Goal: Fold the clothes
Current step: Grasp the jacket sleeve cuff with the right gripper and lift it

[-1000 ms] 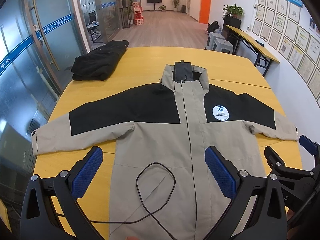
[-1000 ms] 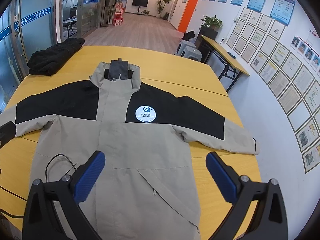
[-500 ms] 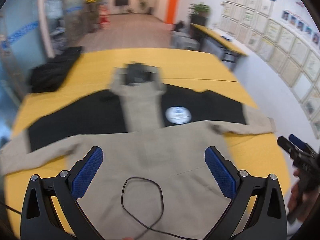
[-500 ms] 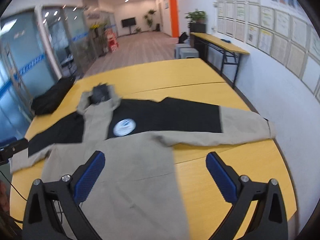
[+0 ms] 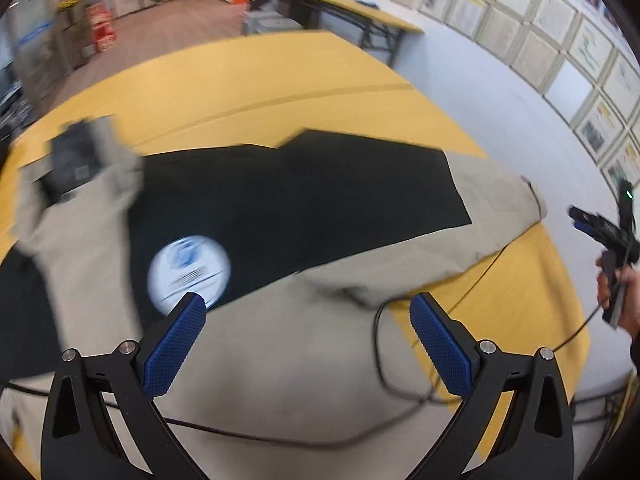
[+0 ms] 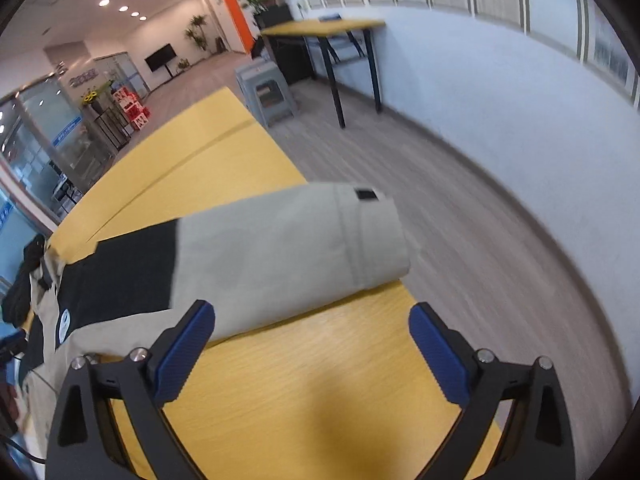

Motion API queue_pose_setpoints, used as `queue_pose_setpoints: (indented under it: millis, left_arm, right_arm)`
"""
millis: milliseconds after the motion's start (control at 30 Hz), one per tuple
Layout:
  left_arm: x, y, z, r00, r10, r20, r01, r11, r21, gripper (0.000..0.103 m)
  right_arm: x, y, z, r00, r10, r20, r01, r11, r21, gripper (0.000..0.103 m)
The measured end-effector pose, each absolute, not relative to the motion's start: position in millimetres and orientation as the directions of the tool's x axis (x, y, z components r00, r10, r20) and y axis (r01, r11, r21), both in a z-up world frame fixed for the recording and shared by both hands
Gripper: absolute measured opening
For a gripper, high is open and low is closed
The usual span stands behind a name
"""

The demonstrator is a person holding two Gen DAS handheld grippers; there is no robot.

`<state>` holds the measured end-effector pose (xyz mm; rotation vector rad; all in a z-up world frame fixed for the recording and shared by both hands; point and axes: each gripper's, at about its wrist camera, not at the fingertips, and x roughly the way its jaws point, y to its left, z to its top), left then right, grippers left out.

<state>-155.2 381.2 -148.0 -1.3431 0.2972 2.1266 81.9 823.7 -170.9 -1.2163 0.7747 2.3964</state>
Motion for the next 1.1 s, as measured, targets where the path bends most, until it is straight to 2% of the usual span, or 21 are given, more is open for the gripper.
queue_pose_setpoints:
  millis: [33,100,300,367,400,467,533,633,767,867,1000,1100]
  left_arm:
    - [-161.8,393.1,-158.7,-0.292,0.359,-0.887,-0.600,-0.791,-0.123,0.103]
    - [-175.5,416.3,-179.6,-0.257,0.349,-0.901,-0.610,-0.782,-0.129,0.103]
    - [-186.0,456.8,-214.0,-0.220,0.334,-0.917,-0.670,-0.735,-0.107,0.103]
    - [-185.5,465.8,-221.0,-0.226,0.326,-0.918,-0.679,-0.729,-0.092,0.103]
    - [-185.2,469.7,-224.1,-0.226,0.326,-0.918,-0.682,-0.726,-0.089,0.103]
    - [-184.6,476.8,-230.7,-0.227,0.319,-0.920,-0.686,-0.723,-0.082,0.103]
    - [-184.1,481.5,-237.3,-0.232,0.312,-0.922,-0.687,-0.723,-0.072,0.103]
    - [-183.9,479.7,-238.4,-0.244,0.333,-0.911,-0.673,-0.734,-0.088,0.103]
    - [-184.2,454.5,-227.4,-0.274,0.359,-0.892,-0.626,-0.771,-0.118,0.103]
    - [-180.9,413.0,-206.6,-0.315,0.397,-0.862,-0.572,-0.804,-0.162,0.103]
    - [-161.4,299.8,-150.6,-0.403,0.428,-0.809,-0.470,-0.855,-0.218,0.103]
    - [-142.0,200.1,-101.5,-0.483,0.404,-0.777,-0.381,-0.896,-0.229,0.103]
  right_arm:
    - [78.7,839.1,-187.0,-0.566,0.016,-0.824,-0.535,-0.768,0.353,0.081]
    - [74.3,861.9,-212.4,-0.570,-0.048,-0.820,-0.550,-0.719,0.424,0.071]
    - [65.9,899.8,-244.8,-0.609,-0.076,-0.789,-0.563,-0.660,0.498,0.068]
    - [63.0,907.5,-252.2,-0.620,-0.098,-0.778,-0.557,-0.643,0.525,0.061]
    - [62.2,909.2,-253.7,-0.629,-0.114,-0.769,-0.545,-0.640,0.541,0.049]
    - [63.6,910.4,-252.0,-0.653,-0.111,-0.750,-0.535,-0.633,0.559,0.040]
    - [66.9,913.9,-245.4,-0.684,-0.093,-0.724,-0.528,-0.623,0.578,0.022]
    - [71.4,907.8,-220.4,-0.737,-0.071,-0.673,-0.496,-0.619,0.609,0.010]
    - [70.7,885.3,-173.4,-0.793,-0.032,-0.608,-0.444,-0.654,0.613,0.007]
    - [67.5,846.1,-117.2,-0.839,-0.009,-0.544,-0.379,-0.709,0.595,0.007]
    - [42.5,758.9,-38.4,-0.888,-0.038,-0.458,-0.233,-0.822,0.520,0.007]
    - [10.2,680.9,2.0,-0.912,-0.131,-0.388,-0.087,-0.863,0.497,0.006]
